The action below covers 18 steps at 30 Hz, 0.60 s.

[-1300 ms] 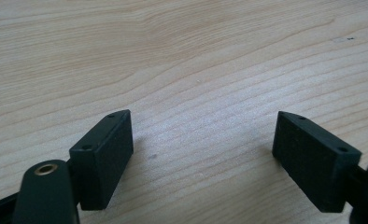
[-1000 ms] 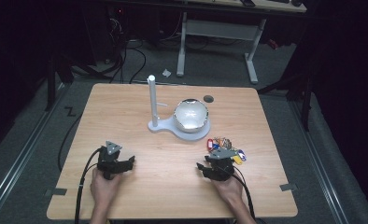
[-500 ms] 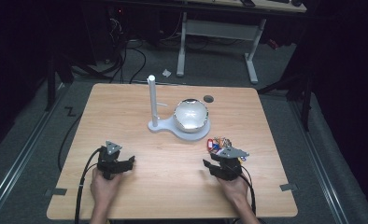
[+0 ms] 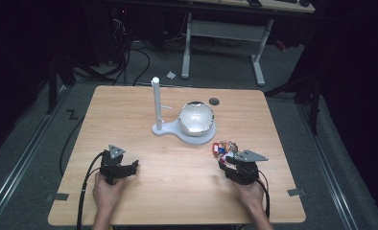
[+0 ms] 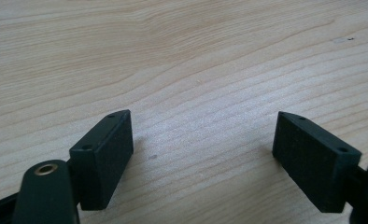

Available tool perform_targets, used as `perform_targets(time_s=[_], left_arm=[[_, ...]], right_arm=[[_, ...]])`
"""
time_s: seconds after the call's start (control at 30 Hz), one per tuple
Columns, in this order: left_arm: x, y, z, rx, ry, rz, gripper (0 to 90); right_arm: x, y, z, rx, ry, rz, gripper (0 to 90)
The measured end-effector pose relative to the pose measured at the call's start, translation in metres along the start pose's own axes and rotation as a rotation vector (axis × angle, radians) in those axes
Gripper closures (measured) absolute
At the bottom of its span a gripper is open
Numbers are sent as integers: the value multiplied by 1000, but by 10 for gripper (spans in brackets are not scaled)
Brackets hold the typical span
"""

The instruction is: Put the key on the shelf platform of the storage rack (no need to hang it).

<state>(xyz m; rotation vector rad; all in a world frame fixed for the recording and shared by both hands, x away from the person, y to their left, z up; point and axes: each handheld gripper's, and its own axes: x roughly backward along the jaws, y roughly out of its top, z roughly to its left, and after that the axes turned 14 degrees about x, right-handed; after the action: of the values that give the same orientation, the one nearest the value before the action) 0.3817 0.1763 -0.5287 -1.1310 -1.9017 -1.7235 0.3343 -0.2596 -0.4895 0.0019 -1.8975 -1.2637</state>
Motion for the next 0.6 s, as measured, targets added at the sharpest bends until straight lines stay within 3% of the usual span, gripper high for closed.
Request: perform_targets(time_s=[0.27,0.6], left_arm=[[0,0,0,0,0,0,207],[0,0,0,0,0,0,207]], right_arm=[[5,-3,-12,-36,-29,-2,589],[11,1,-40,-92,-94,10,599]])
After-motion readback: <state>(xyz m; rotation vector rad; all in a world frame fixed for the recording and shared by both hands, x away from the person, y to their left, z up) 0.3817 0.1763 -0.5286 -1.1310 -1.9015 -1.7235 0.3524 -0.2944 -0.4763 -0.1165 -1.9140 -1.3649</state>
